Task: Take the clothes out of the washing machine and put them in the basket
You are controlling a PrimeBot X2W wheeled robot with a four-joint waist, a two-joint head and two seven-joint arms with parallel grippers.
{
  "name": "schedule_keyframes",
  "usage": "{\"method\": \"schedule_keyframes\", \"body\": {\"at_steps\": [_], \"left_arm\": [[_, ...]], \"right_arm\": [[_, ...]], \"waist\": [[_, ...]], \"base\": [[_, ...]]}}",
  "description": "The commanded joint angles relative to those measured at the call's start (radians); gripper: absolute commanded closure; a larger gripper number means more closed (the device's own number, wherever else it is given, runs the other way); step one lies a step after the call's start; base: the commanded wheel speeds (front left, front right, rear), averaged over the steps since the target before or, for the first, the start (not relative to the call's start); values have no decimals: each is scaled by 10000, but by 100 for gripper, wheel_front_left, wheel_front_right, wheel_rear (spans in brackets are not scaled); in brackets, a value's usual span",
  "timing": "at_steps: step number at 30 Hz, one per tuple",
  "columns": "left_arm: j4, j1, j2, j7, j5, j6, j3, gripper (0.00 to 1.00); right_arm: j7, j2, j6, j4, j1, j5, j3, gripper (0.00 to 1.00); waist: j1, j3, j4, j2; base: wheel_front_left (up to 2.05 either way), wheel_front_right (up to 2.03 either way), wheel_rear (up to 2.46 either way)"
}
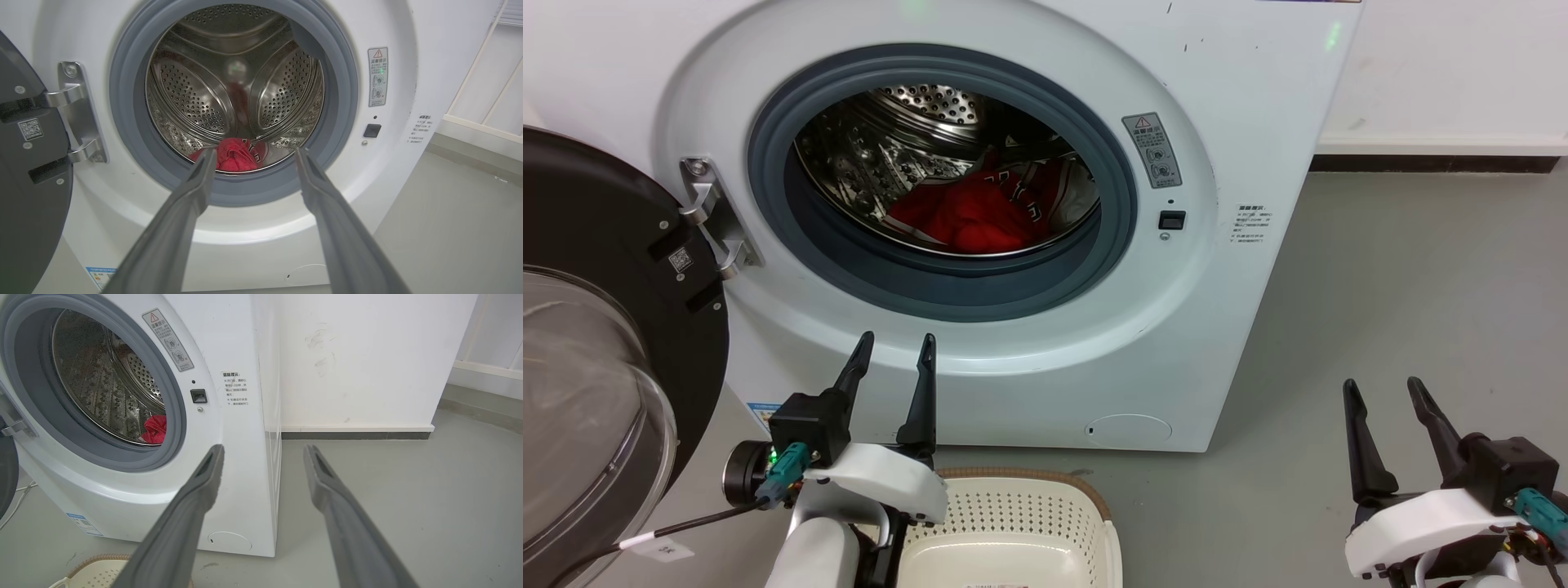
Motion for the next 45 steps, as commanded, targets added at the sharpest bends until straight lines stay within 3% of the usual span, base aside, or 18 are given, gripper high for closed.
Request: {"method": "schedule_keyframes", "body": {"at_steps": [1, 20, 45], "left_arm": [[-1, -166, 29, -78, 227, 49, -40, 0], [275, -281, 21, -428, 1439, 203, -185, 0], [301, -394, 16, -422, 1238, 235, -217, 0]], "right_arm": [[-65, 13, -3, -28, 67, -258, 31, 0], [-317, 18, -3, 72, 109, -1450, 100, 0], [-261, 18, -3, 186, -20, -1248, 99, 0]], "waist": [[0, 6, 10, -1], [0, 50, 109, -1], [0, 173, 228, -1]], "base": [[0, 0, 0], [0, 0, 0], [0, 0, 0]]}}
